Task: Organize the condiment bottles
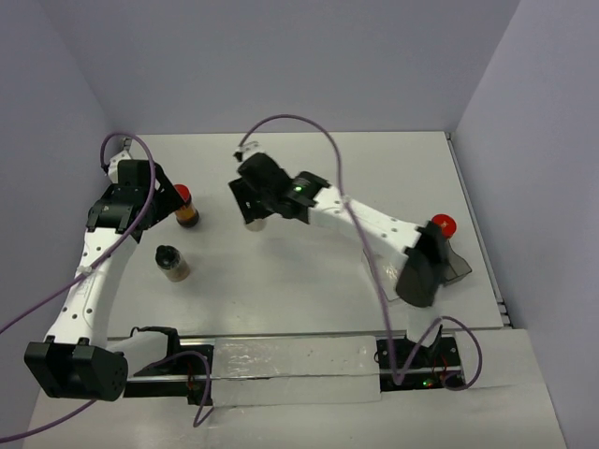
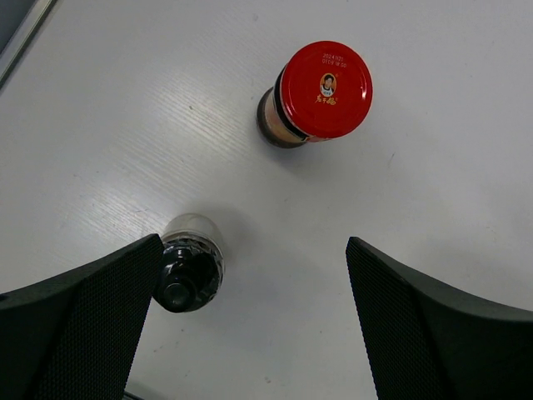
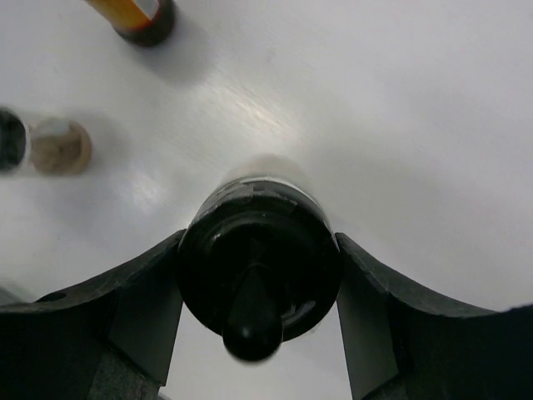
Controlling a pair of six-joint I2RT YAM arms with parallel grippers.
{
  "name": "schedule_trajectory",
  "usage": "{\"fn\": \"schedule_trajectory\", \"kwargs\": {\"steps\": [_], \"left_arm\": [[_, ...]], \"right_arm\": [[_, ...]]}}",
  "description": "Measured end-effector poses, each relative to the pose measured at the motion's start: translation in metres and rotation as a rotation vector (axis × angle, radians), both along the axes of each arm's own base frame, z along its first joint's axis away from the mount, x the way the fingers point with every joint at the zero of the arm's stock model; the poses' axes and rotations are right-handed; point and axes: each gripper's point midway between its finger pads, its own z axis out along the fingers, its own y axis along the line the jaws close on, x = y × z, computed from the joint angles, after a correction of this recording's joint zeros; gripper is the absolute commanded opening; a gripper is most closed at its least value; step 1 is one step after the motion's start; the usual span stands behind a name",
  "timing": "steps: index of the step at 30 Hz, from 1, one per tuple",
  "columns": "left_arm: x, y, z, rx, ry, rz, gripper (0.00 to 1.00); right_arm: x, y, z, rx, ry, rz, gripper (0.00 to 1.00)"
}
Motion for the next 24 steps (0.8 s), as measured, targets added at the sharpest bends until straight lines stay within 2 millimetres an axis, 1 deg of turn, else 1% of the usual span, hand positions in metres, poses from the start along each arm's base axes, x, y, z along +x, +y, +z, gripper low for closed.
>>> {"fn": "schedule_trajectory", "kwargs": {"steps": [1,3,5,6,9,13,15,17,21,24], "left_arm": [[0.0,0.0,0.0,-0.002,-0.001,-0.001,1.0],[0.002,-0.001,0.001,-0.006,-0.009,-0.004,0.99],[0.003,-0.002,0.002,-0.007,-0.013,-0.006,0.99],[0.003,-0.002,0.002,-0.007,-0.014,-0.007,0.99],[0.005,-0.002,0.002,-0.006,-0.018,-0.008,0.99],[0.007,-0.002,0.002,-0.007,-0.023,-0.008,0.99],[0.008,-0.002,0.003,-0.007,-0.027,-0.008,0.99],[0.009,-0.002,0.003,-0.007,-0.029,-0.008,0.99],[0.01,-0.002,0.002,-0.007,-0.026,-0.008,1.0],[0.011,-0.002,0.0,-0.006,-0.02,-0.008,0.99]], "right_arm": [[-0.007,-0.021,0.011,0.012,-0.015,-0.015,0.26],[-0.019,-0.069,0.026,0.024,-0.03,-0.062,0.26],[-0.027,-0.12,0.037,0.028,-0.055,-0.137,0.26],[-0.027,-0.144,0.041,0.027,-0.073,-0.181,0.26],[-0.033,-0.205,0.036,0.012,-0.106,-0.307,0.27],[-0.053,-0.271,0.005,-0.056,-0.075,-0.436,0.27],[-0.063,-0.295,-0.008,-0.102,-0.05,-0.491,0.27],[-0.07,-0.312,-0.018,-0.132,-0.034,-0.528,0.27],[-0.085,-0.331,-0.036,-0.152,-0.004,-0.564,0.27],[-0.093,-0.338,-0.044,-0.157,0.012,-0.575,0.27]]}}
